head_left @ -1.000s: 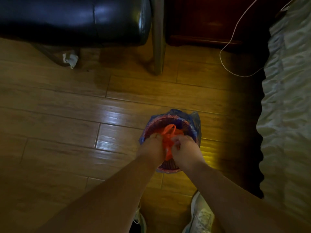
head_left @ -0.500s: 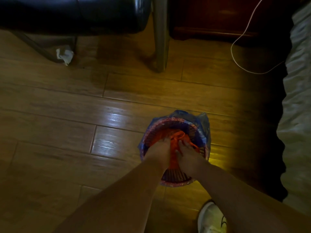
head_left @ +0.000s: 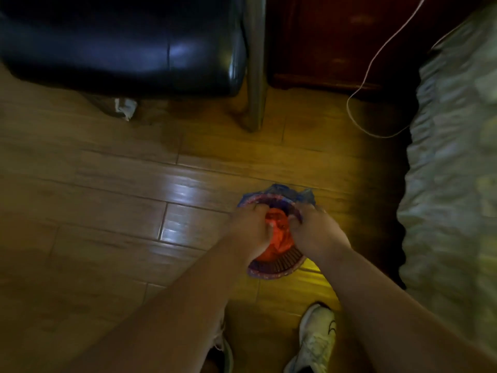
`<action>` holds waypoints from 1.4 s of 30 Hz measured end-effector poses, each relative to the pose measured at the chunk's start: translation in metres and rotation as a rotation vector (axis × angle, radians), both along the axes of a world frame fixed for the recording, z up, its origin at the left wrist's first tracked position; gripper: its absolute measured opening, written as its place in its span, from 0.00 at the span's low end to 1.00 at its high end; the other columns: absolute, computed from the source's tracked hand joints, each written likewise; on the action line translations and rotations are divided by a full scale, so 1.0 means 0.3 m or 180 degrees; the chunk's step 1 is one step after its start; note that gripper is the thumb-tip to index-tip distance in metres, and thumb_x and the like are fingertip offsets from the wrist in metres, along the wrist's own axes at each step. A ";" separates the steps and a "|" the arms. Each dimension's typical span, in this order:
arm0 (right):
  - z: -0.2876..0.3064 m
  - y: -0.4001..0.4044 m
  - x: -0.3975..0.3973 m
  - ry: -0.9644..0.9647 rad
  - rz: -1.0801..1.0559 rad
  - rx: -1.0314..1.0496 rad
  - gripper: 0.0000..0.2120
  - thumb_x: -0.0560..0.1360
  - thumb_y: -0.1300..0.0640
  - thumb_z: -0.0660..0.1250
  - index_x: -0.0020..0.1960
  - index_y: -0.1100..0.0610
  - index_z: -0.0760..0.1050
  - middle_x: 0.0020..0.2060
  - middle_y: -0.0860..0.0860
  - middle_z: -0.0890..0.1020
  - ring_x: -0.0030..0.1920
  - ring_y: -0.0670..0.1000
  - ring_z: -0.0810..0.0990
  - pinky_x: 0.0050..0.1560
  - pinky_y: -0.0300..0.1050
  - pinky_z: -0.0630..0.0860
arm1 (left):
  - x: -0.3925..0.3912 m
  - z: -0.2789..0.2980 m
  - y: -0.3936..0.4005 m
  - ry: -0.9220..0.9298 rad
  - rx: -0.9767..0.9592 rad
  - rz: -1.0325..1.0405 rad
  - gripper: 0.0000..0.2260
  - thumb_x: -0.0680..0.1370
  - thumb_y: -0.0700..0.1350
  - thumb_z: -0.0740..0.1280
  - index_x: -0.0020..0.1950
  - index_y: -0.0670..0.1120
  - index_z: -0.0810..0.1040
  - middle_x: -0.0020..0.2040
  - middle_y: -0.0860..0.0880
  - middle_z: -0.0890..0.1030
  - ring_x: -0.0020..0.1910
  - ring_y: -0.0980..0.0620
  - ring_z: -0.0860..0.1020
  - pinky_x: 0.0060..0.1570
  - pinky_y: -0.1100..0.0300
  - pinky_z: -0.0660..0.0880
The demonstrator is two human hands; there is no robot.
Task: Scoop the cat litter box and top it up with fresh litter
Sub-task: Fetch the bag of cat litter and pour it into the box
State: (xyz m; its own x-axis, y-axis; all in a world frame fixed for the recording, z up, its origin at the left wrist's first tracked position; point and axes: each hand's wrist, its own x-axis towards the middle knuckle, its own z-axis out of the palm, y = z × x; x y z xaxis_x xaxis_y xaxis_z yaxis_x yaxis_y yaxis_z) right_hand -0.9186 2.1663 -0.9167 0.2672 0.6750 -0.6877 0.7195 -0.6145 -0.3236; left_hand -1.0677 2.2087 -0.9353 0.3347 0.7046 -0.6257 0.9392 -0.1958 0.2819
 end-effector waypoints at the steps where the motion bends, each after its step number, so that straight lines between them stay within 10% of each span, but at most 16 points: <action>1: 0.112 0.015 0.013 -0.0020 -0.0038 0.0030 0.24 0.78 0.42 0.56 0.72 0.48 0.68 0.68 0.55 0.74 0.65 0.61 0.75 0.61 0.56 0.76 | 0.005 0.109 0.017 -0.0044 -0.0006 0.0073 0.20 0.81 0.57 0.60 0.72 0.55 0.71 0.70 0.50 0.73 0.69 0.47 0.72 0.66 0.50 0.71; 23: 2.573 -0.155 0.219 -0.0866 0.0139 0.1845 0.29 0.76 0.33 0.60 0.73 0.45 0.68 0.69 0.49 0.74 0.63 0.54 0.78 0.61 0.55 0.77 | 0.113 2.687 -0.038 -0.1281 0.1846 -0.0256 0.20 0.81 0.62 0.59 0.72 0.59 0.71 0.74 0.57 0.69 0.73 0.52 0.67 0.71 0.41 0.67; 42: 2.997 -0.423 0.193 -0.1463 -0.0923 0.2456 0.31 0.77 0.32 0.58 0.77 0.43 0.61 0.75 0.44 0.66 0.71 0.52 0.70 0.69 0.55 0.71 | 0.181 3.052 -0.100 -0.2100 0.2093 -0.1083 0.22 0.79 0.65 0.55 0.72 0.62 0.69 0.73 0.60 0.70 0.72 0.55 0.68 0.71 0.42 0.68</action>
